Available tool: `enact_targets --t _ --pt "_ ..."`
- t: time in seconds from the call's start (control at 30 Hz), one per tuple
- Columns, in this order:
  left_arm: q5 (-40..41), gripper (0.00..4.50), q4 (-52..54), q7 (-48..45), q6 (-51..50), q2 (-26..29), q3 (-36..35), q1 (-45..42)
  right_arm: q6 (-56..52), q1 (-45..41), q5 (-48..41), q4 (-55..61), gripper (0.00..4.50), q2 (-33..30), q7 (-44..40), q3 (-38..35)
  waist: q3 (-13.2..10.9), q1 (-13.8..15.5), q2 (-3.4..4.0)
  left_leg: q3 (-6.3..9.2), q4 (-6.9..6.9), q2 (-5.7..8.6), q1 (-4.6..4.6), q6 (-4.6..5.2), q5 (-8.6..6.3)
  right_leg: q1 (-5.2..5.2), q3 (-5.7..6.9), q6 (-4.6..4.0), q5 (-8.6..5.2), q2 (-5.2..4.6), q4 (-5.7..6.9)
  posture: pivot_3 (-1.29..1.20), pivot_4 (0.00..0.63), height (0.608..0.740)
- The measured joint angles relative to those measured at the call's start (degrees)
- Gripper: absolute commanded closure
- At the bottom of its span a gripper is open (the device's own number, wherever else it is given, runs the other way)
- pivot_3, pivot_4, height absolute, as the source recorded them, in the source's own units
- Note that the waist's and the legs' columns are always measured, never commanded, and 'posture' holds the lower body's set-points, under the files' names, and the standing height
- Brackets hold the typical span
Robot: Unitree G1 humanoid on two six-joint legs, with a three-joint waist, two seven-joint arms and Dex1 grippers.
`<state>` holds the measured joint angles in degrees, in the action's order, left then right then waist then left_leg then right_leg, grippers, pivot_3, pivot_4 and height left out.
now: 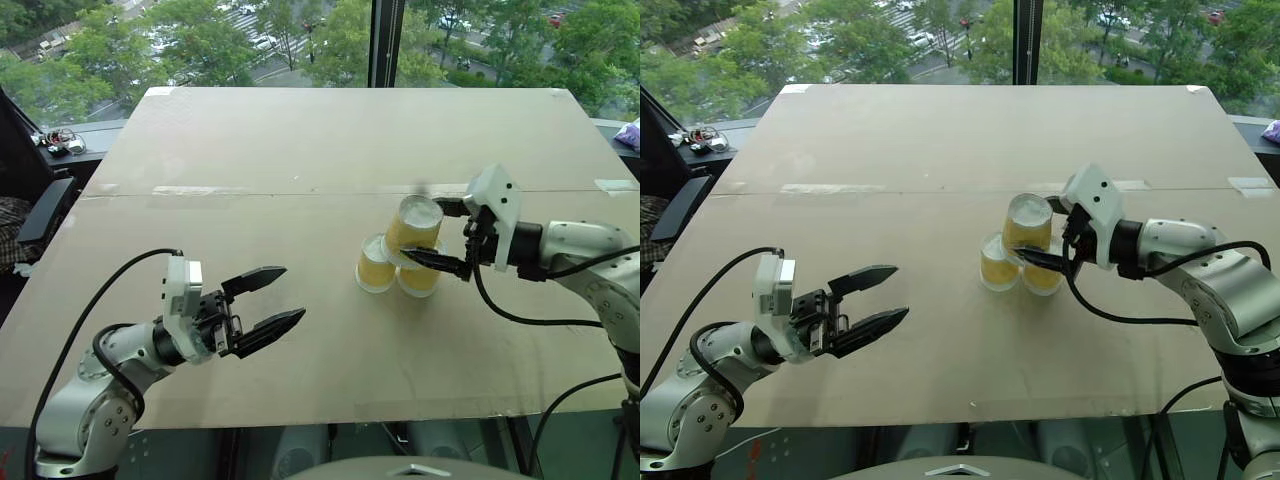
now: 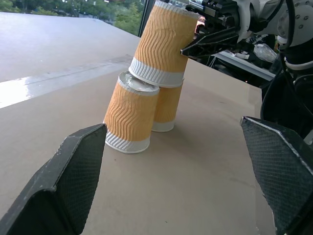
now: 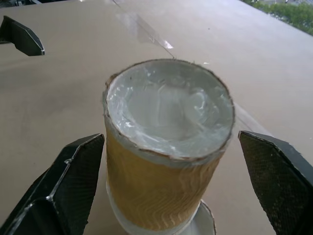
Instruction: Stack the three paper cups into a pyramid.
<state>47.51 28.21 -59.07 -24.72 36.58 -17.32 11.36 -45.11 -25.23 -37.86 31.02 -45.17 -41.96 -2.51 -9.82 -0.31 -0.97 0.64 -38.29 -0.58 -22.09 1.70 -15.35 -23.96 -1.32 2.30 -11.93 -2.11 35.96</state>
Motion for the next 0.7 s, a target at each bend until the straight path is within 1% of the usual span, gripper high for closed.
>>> enact_targets --t 0.07,0.13,0.2,0.3,0.33,0.43,0.47,0.53,0.6,0.7 --pt "-0.02 0.0 0.06 1.12 -0.33 -0.19 0.33 -0.15 1.4 1.65 -2.21 1.06 0.05 -1.16 -2.09 -5.33 0.0 0.04 -0.02 0.02 0.0 0.0 0.0 0.02 -0.01 0.01 -0.01 0.0 0.0 0.0 -0.02 0.0 0.15 0.74" --pt "-0.39 0.0 0.1 2.19 -0.45 -0.32 1.67 -0.51 1.77 5.82 -6.19 3.17 0.05 -2.59 -5.15 -11.1 0.0 0.17 -0.02 0.0 0.01 -0.01 0.0 0.04 -0.02 0.02 0.01 0.01 0.0 0.0 -0.03 0.0 0.15 0.74" --pt "-1.29 0.0 0.15 2.98 -0.58 -0.41 2.7 -0.43 2.1 12.23 -8.81 5.1 0.05 -4.1 -8.36 -16.11 0.0 0.41 -0.03 -0.02 0.03 0.0 -0.01 0.05 -0.03 0.06 0.06 0.0 -0.01 0.0 -0.03 0.0 0.15 0.74" --pt "-2.94 0.0 -0.89 3.7 -0.01 -0.49 2.66 0.67 3.74 22.56 -9.8 6.38 0.05 -3.89 -11.71 -21.81 0.01 0.7 -0.04 -0.1 0.04 -0.02 0.07 0.06 -0.04 0.08 0.02 0.02 -0.01 0.03 -0.03 0.0 0.15 0.74" --pt "-3.73 0.0 -1.85 3.87 0.43 -0.56 2.67 0.85 5.3 25.94 -9.31 6.5 0.05 -3.48 -12.49 -23.82 0.0 0.65 -0.02 -0.11 0.04 -0.05 0.1 0.06 -0.04 0.08 -0.04 0.18 -0.11 0.05 -0.02 0.0 0.15 0.74" --pt "-4.83 0.0 -2.67 3.99 1.45 -0.65 1.97 2.41 9.45 32.83 -6.42 6.63 0.05 -2.39 -13.95 -27.13 0.02 0.61 -0.04 -0.13 0.02 -0.07 0.18 0.06 -0.04 0.14 -0.06 0.23 -0.14 0.07 0.0 0.0 0.15 0.74" --pt "-5.49 0.0 -3.25 3.74 2.25 -0.62 1.6 3.93 13.1 38.75 -3.44 6.18 0.05 -0.97 -15.4 -29.2 0.05 0.79 -0.07 -0.17 0.02 -0.07 0.19 0.06 -0.04 0.15 -0.05 0.24 -0.15 0.06 -0.01 0.0 0.15 0.74" --pt "-6.75 0.0 -5.23 3.07 3.25 -0.39 0.15 7.33 17.96 46.33 1.02 3.11 0.05 1.16 -17.31 -31.54 0.05 1.0 -0.08 -0.22 0.04 -0.08 0.15 0.06 -0.05 0.12 -0.05 0.24 -0.17 0.05 -0.05 0.0 0.15 0.74" --pt "-7.73 0.0 -7.55 2.51 3.68 0.08 -0.4 9.2 21.79 49.69 4.45 -0.34 0.05 2.25 -18.22 -32.66 0.02 0.92 -0.02 -0.22 0.02 -0.08 0.18 0.06 -0.05 0.1 -0.17 0.25 -0.16 0.0 -0.04 0.0 0.15 0.74" --pt "-8.07 0.0 -8.54 2.04 4.44 0.19 -0.79 8.89 27.85 52.67 8.48 -3.9 0.05 2.53 -19.53 -32.77 0.06 0.92 -0.06 -0.2 0.0 -0.1 0.26 0.05 -0.06 0.15 -0.16 0.24 -0.16 -0.07 -0.04 0.0 0.15 0.74"
